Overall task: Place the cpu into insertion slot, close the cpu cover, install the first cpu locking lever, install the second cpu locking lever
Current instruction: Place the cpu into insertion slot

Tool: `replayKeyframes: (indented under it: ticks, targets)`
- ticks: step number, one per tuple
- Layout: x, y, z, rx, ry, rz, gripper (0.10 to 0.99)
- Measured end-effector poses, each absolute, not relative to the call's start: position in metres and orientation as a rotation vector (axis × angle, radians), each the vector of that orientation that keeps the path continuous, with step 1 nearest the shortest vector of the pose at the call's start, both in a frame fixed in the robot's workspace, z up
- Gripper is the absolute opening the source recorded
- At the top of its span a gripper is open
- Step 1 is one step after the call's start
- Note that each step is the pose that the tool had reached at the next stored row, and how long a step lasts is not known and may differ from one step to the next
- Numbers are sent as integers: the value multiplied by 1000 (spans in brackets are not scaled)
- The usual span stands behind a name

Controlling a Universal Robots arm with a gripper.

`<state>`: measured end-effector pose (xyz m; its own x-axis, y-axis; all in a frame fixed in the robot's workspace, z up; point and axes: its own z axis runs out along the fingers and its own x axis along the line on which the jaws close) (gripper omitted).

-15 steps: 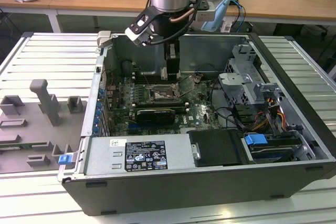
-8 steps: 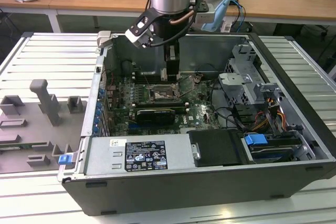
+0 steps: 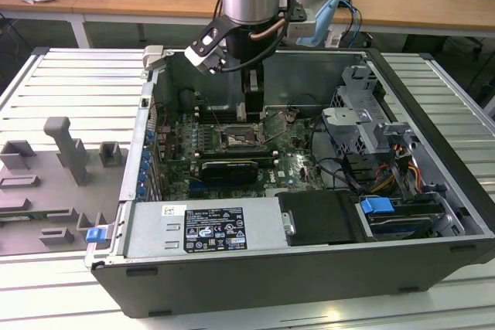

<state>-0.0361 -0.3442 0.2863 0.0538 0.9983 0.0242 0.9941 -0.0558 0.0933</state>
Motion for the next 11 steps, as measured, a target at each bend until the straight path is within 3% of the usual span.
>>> replayKeyframes:
  ticks: [11]
  targets:
    - [-36,-344,281,2243,2123,127,529]
